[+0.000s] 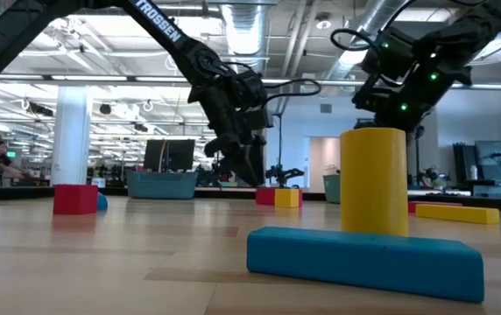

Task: Sort & place blocks by color
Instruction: Put the top red block into the blue bin

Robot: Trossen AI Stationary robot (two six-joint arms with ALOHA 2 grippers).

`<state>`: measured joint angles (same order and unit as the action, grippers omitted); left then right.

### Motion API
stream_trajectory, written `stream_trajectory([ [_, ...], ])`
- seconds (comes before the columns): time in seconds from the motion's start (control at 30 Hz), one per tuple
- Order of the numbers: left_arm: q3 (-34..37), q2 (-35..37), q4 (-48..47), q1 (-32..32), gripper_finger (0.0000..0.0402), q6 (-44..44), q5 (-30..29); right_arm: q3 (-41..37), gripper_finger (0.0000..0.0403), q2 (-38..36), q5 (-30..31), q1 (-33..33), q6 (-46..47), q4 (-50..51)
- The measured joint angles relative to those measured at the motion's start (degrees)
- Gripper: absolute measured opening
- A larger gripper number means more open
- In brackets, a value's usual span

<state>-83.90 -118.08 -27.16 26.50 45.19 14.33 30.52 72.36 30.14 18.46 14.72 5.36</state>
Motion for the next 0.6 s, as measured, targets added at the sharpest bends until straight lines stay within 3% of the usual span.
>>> stream_trajectory([
  [0.27,0.1,-0.2,-0.8,-1.5,0.0173,-3.4,-5.7,0.0,0.0216,0.0,-0.7,-1.5,5.6,-2.8],
  [0.6,0.1,-0.2,4.1,-1.5,0.0173,-0.8,-4.6,0.0,0.0216,0.1,-5.0,-7.4,4.5,-4.6],
])
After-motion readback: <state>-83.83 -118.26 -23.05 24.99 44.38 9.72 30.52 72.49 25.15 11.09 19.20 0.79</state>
